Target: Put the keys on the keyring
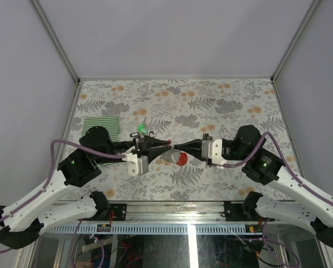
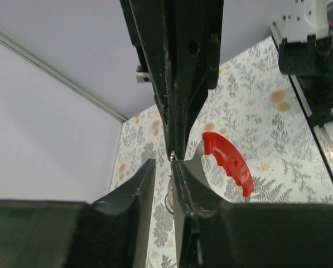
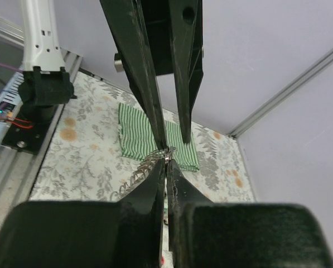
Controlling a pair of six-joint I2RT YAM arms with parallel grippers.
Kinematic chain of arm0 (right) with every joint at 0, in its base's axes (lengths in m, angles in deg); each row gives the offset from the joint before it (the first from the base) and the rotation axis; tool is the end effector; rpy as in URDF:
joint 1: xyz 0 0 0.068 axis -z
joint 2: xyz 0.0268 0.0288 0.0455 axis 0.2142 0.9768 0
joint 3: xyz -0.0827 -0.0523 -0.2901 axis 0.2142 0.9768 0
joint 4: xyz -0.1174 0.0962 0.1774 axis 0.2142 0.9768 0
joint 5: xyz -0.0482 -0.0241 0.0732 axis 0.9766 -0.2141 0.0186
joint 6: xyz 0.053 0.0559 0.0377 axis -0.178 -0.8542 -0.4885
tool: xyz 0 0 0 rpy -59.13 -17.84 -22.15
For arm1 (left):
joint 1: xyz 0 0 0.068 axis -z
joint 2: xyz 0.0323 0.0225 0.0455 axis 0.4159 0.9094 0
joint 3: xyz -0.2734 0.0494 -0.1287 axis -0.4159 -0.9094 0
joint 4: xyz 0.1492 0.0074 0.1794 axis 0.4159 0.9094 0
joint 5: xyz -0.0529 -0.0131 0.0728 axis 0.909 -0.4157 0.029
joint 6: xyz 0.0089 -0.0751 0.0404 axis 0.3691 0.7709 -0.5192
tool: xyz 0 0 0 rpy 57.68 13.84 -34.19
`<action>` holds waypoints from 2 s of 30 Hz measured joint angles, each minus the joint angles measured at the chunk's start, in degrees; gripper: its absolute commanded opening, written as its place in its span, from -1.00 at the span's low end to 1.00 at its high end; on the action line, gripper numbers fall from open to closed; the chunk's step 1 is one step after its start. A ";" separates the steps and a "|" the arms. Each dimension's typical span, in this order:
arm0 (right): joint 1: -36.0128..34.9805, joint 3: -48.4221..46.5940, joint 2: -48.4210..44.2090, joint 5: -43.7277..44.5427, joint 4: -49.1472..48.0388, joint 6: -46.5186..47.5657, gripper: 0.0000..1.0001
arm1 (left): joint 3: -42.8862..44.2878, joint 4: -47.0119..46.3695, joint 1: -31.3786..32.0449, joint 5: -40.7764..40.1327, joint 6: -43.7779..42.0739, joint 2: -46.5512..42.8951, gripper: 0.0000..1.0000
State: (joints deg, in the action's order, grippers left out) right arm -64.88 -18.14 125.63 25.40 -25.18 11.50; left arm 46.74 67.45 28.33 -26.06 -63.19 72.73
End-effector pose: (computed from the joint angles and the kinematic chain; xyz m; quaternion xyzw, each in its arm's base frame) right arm 0.0679 0.1605 0.4355 -0.5846 0.3101 0.3302 0.6731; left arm 0.0595 -0.1463 0.4313 0.6481 0.3050 -0.2474 0.6524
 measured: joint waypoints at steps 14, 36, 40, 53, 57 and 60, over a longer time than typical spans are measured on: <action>-0.04 6.34 -1.99 -3.04 -14.36 -27.65 -1.00 | -2.16 -8.52 0.00 -5.20 24.81 -11.43 -0.17; -0.07 16.94 3.19 9.01 -53.94 -57.68 -1.00 | -10.10 -13.99 0.00 -10.36 46.12 -12.59 -0.35; -0.07 17.53 3.65 9.42 -56.96 -58.58 -1.00 | -10.14 -15.54 0.00 -9.07 46.07 -11.96 -0.37; -0.11 16.57 3.34 16.39 -52.39 -55.10 -1.00 | -11.06 -19.12 0.00 -20.63 48.06 -10.43 -0.07; -0.13 11.06 3.30 23.32 -38.27 -50.73 -1.00 | -11.02 -19.30 0.00 -26.32 49.55 -9.46 -0.04; -0.13 6.51 3.37 29.66 -28.81 -48.19 -1.00 | -9.99 -18.64 0.00 -30.05 50.80 -7.39 -0.03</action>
State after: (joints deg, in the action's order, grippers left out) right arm -65.01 -11.63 128.99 55.06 -53.98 -36.70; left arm 36.75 48.81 28.33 -56.12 -12.39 65.34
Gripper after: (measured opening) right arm 0.010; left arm 0.480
